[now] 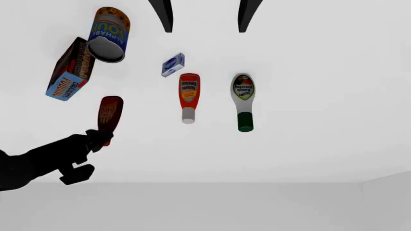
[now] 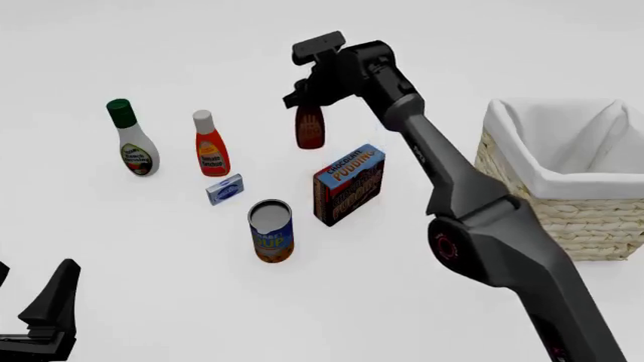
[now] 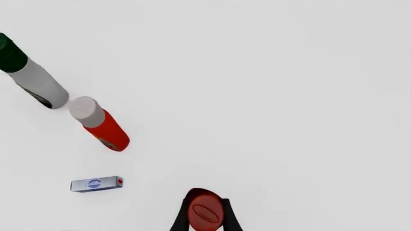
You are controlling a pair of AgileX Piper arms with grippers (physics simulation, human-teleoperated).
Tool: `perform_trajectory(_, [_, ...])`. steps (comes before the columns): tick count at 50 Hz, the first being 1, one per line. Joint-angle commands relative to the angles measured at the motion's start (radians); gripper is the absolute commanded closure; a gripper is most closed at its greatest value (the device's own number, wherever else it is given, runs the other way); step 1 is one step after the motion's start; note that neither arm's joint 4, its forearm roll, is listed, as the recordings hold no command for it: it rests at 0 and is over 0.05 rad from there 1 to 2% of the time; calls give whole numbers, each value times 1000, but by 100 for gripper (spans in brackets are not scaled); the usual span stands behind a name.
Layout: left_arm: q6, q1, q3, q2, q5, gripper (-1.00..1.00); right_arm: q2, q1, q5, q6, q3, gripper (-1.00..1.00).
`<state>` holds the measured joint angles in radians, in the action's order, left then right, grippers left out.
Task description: Pick the bbq sauce and place it in the basket.
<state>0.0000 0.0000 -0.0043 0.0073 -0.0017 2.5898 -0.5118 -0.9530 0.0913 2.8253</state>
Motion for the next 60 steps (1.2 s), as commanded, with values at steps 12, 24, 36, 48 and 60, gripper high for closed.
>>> perform_trajectory(12, [0, 0, 0, 0, 0, -100, -110, -12, -32, 19, 5, 100])
perform_trajectory(24, [0, 0, 0, 0, 0, -100, -217, -13, -68, 45, 3, 100])
perform_trajectory(36, [0, 0, 0, 0, 0, -100, -286, -8, -90, 58, -2, 100])
perform_trajectory(48, [0, 0, 0, 0, 0, -100, -526, 8, 83, 70, -374, 100])
perform_trajectory(60, [0, 0, 0, 0, 0, -100, -650, 37, 144, 82, -529, 100])
